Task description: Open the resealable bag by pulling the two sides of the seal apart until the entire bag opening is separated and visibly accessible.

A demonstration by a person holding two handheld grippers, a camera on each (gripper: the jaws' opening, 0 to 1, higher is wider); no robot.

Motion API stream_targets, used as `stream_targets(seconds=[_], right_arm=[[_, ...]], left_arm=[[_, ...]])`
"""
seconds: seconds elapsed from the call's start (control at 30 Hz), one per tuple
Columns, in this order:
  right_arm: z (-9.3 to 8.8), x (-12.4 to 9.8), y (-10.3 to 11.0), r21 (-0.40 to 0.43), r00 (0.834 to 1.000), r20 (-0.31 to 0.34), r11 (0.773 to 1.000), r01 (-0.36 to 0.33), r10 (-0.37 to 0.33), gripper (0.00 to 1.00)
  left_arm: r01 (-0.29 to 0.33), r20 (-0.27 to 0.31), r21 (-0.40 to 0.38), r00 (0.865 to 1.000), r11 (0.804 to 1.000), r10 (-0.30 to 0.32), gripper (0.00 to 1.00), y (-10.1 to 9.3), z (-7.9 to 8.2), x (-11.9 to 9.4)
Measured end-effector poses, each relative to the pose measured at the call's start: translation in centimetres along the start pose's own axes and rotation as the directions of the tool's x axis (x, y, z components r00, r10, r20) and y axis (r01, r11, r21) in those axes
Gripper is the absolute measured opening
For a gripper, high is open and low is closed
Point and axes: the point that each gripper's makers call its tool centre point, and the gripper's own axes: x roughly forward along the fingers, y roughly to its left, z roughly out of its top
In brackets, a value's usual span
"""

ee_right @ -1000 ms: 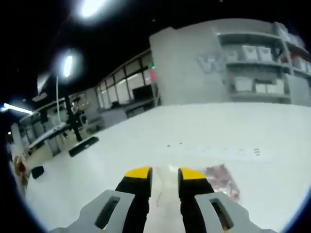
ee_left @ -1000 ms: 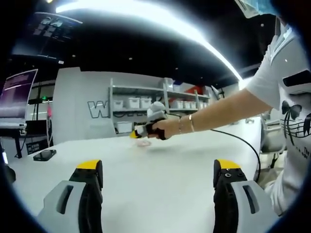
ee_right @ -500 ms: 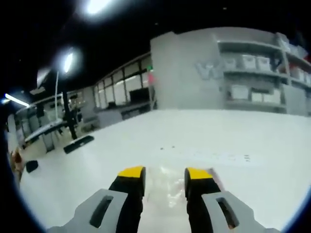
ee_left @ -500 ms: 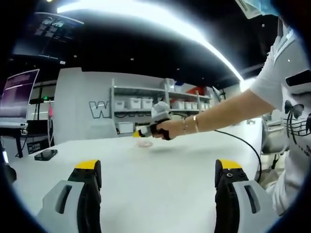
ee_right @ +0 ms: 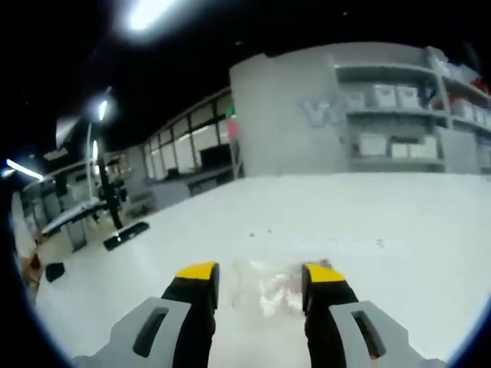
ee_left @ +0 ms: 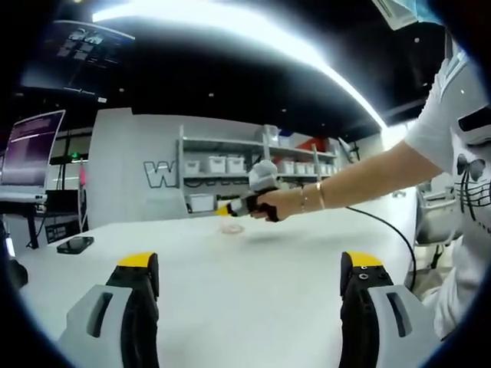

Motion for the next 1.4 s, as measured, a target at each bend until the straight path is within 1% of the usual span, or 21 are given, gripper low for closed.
stream_targets(seconds=[0.1, 0.27, 0.33, 0.5, 0.57, 0.77, 0.9, 0.97, 1.27, 1.4], right_arm=[[0.1, -0.2, 0.0, -0.036, 1.000, -0.007, 0.999, 0.010, -0.010, 0.44], [0.1, -0.3, -0.2, -0.028, 1.000, -0.006, 1.000, 0.011, -0.011, 0.44], [0.2, -0.2, -0.3, -0.022, 1.000, -0.002, 1.000, 0.010, -0.010, 0.47], [0.6, 0.1, -0.8, 0.008, 1.000, 0.026, 1.000, 0.006, -0.006, 0.62], [0.8, 0.2, -0.9, -0.002, 0.999, 0.035, 1.000, 0.005, -0.005, 0.66], [1.0, 0.9, -1.1, -0.034, 0.999, 0.039, 0.999, -0.007, 0.009, 0.86], [1.2, 1.4, -1.5, -0.036, 0.999, 0.039, 0.999, -0.008, 0.010, 1.00], [0.8, 0.6, -1.2, -0.037, 1.000, 0.029, 0.999, 0.000, 0.001, 1.00], [1.0, 0.2, -2.1, -0.054, 0.999, 0.029, 0.998, 0.019, -0.018, 1.00], [1.1, -0.4, -1.9, -0.056, 0.999, 0.038, 0.998, 0.014, -0.012, 1.00]], left_arm=[[-0.003, -0.002, 0.001, 1.000, 1.000, 0.003, 0.98, 0.1, 0.0, 0.0], [-0.005, -0.004, 0.003, 1.000, 1.000, 0.005, 0.98, 0.1, -0.1, 0.0], [-0.006, -0.003, 0.002, 1.000, 1.000, 0.006, 0.98, 0.2, 0.0, 0.0], [-0.007, -0.004, -0.004, 1.000, 1.000, 0.007, 0.99, 0.3, -0.1, 0.0], [-0.005, -0.007, -0.004, 1.000, 1.000, 0.005, 0.98, 0.3, -0.1, 0.0], [-0.005, -0.009, -0.003, 1.000, 1.000, 0.005, 0.98, 0.3, -0.2, 0.1], [-0.005, -0.010, -0.005, 1.000, 1.000, 0.005, 0.98, 0.3, -0.2, 0.1], [-0.006, -0.009, -0.009, 1.000, 1.000, 0.006, 0.98, 0.3, -0.1, 0.0], [-0.012, -0.005, -0.012, 1.000, 1.000, 0.012, 0.98, 0.5, -0.1, 0.0], [-0.012, -0.005, -0.013, 1.000, 1.000, 0.012, 0.98, 0.5, -0.1, 0.0]])
